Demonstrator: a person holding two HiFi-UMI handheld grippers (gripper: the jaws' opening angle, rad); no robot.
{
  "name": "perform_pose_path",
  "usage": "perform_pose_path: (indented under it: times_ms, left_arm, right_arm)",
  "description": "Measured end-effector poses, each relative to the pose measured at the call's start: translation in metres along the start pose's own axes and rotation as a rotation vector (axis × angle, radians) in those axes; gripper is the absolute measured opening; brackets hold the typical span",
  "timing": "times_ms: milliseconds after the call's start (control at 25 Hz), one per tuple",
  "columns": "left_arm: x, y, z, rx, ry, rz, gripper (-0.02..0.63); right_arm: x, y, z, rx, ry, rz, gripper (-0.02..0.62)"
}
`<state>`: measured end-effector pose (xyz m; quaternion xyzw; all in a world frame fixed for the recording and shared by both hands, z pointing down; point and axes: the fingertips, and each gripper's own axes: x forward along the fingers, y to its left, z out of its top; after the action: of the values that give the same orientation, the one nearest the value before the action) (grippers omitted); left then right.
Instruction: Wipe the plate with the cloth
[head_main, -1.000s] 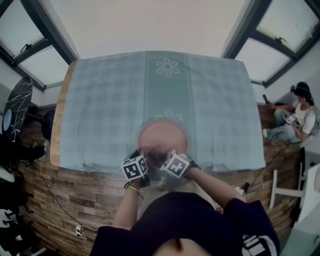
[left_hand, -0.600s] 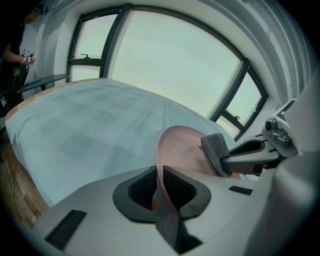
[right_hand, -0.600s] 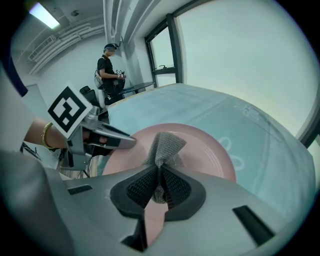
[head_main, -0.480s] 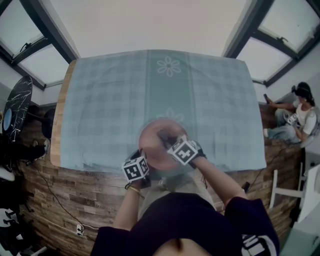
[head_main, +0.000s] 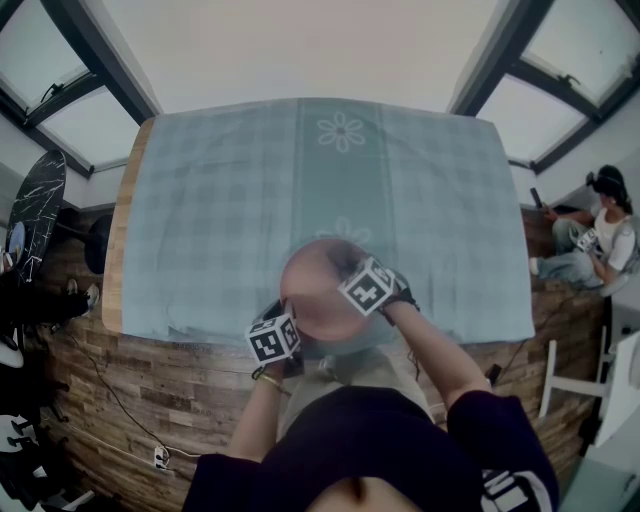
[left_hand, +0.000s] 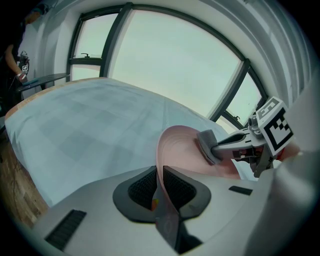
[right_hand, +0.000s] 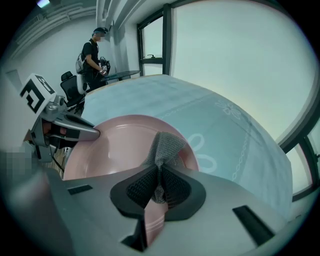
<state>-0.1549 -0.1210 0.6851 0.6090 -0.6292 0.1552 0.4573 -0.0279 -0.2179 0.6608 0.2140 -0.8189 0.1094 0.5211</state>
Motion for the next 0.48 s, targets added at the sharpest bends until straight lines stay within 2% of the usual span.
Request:
perform_pose_path:
  times_ms: [160,480]
  left_arm:
    - [0.000,-0.001,0.000,-0.001,0.000,-0.002,0.051]
    - [0.000,-0.002,0.001,-0.003,0.000,-0.001,0.051]
  right_arm:
    - [0.005,-0.008,-0.002,-0.029,0.043,-0.042,0.032]
    - [0.016,-0.007,-0.008,-0.037,0.094,-0.033,0.032]
